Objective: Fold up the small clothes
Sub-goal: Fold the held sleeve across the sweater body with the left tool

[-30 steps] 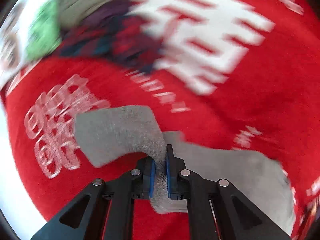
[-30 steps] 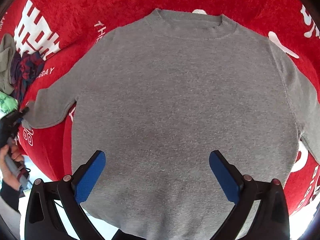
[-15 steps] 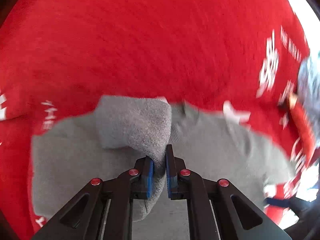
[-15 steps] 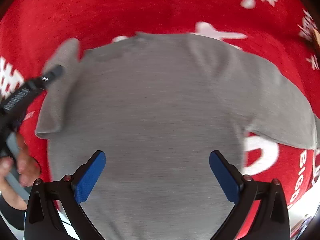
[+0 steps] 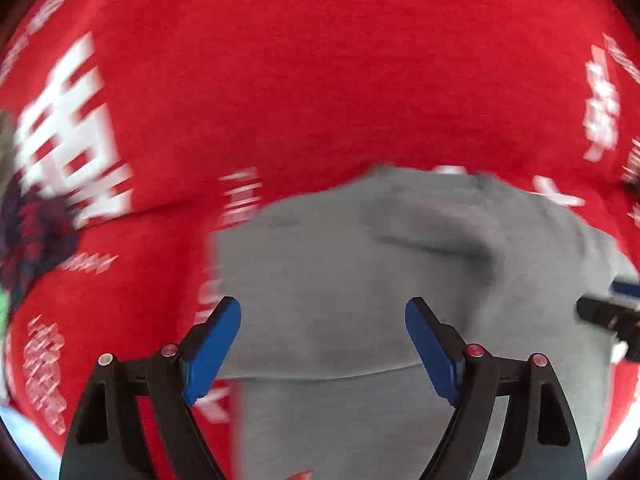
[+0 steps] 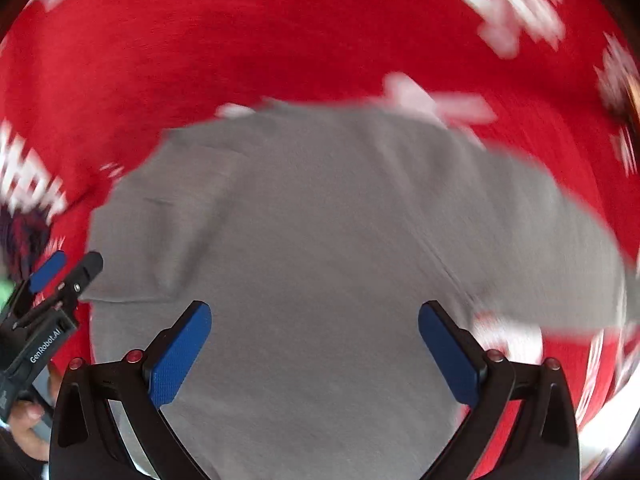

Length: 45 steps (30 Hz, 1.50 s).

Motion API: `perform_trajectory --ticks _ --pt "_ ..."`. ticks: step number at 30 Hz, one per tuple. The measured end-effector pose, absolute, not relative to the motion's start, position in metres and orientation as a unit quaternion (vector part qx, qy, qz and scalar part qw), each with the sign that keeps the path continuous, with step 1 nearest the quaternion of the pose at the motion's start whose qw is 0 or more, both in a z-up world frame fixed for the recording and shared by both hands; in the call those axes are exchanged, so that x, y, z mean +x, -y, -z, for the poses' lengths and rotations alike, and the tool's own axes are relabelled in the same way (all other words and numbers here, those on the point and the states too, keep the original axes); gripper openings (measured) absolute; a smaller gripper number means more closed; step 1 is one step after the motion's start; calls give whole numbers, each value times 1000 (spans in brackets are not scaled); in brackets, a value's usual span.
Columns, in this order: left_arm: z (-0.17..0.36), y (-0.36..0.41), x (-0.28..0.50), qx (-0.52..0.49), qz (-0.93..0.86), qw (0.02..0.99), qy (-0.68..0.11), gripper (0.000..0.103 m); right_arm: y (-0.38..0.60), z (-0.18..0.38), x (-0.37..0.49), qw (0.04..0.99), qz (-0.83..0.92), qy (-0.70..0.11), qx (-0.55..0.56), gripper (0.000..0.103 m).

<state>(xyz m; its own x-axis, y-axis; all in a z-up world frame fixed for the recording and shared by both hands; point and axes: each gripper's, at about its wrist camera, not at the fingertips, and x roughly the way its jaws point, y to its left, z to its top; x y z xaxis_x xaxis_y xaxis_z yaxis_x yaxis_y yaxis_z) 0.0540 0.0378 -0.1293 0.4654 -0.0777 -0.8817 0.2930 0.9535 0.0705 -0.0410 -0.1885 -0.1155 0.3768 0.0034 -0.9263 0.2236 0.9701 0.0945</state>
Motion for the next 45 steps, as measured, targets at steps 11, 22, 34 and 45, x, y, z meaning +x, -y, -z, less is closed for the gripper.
perform_trajectory --ticks 11,22,34,45 --pt "192 -94 92 112 48 820 -559 85 164 154 61 838 57 -542 31 26" --pt "187 -109 135 56 74 803 -589 85 316 174 -60 742 132 -420 506 82" --pt "190 -89 152 55 138 785 -601 9 274 159 -13 775 84 -472 413 8" --pt "176 -117 134 86 58 792 -602 13 303 182 -58 749 151 -508 398 8"
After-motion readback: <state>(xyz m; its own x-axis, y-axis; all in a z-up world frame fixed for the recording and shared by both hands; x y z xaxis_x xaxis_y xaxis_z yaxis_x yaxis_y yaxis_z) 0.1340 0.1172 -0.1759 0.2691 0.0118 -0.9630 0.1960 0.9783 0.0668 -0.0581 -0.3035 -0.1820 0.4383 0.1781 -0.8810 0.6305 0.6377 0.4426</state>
